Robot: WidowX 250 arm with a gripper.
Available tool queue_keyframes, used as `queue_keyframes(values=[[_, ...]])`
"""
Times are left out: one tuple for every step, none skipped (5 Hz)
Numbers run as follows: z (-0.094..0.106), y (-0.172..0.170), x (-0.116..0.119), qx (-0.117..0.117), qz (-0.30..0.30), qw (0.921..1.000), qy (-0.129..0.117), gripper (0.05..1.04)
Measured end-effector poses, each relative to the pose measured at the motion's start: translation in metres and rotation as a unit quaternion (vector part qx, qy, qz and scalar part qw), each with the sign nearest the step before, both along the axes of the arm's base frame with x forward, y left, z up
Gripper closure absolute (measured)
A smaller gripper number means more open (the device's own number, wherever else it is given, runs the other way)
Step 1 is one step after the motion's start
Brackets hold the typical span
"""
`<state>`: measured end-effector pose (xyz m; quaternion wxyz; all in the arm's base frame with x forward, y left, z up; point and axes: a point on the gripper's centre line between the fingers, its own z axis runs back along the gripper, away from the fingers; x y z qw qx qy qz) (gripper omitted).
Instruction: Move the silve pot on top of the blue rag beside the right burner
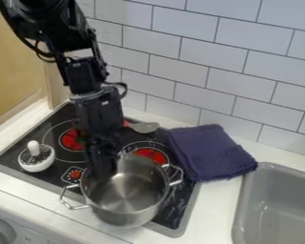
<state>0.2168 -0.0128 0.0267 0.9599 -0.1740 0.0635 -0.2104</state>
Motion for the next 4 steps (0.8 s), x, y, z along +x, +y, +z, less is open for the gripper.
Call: queue_keyframes(values=[[0.013, 0.0, 0.001, 0.005, 0.045, 0.999, 0.006, 1.024], [0.026, -0.004, 0.013, -0.007, 0.09, 0.9959, 0.004, 1.024], [0.043, -0.011, 0.035, -0.023, 0.132, 0.9909, -0.014, 1.024], [0.044, -0.032, 0.051, -0.026, 0.132, 0.9909, -0.01, 1.024]])
